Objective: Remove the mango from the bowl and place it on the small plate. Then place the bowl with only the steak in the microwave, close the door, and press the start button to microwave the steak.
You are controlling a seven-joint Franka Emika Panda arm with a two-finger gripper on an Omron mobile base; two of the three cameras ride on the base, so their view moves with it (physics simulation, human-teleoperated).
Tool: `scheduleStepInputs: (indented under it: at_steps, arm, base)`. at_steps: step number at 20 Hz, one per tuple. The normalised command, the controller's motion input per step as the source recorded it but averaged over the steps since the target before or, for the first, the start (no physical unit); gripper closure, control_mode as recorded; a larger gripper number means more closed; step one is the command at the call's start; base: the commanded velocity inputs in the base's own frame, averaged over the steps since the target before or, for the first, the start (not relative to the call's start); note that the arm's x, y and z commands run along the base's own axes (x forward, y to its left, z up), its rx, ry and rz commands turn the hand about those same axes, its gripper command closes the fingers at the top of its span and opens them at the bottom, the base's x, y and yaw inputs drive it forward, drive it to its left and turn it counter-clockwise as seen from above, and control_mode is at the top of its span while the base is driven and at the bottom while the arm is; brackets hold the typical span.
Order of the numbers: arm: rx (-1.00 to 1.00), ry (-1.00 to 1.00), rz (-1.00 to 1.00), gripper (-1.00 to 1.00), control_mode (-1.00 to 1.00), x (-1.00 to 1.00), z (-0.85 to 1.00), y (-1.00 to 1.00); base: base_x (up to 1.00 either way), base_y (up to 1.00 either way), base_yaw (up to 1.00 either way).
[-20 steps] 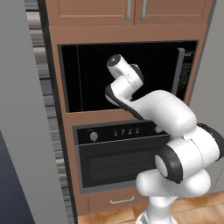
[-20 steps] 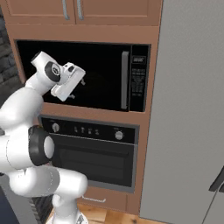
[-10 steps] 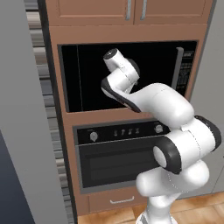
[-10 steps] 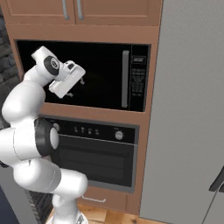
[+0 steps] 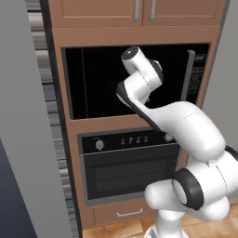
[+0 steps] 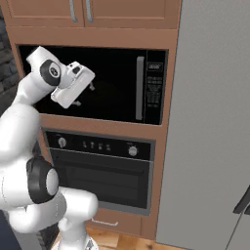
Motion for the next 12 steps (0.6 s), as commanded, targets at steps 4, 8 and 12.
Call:
scheduleStepInputs:
  at_steps: [4,8,12]
  arm:
    - [0.06,-0.33,0.12,-1.0,-1.0,-1.0,0.0,-0.62]
    - [0.09,-0.28,0.17,-1.0,-1.0,-1.0,0.0,-0.73]
    - [0.14,-0.24,0.19,-1.0,-1.0,-1.0,0.0,-0.79]
  base:
    - [0.0,0.0,0.0]
    - [0.0,0.0,0.0]
    - [0.0,0.0,0.0]
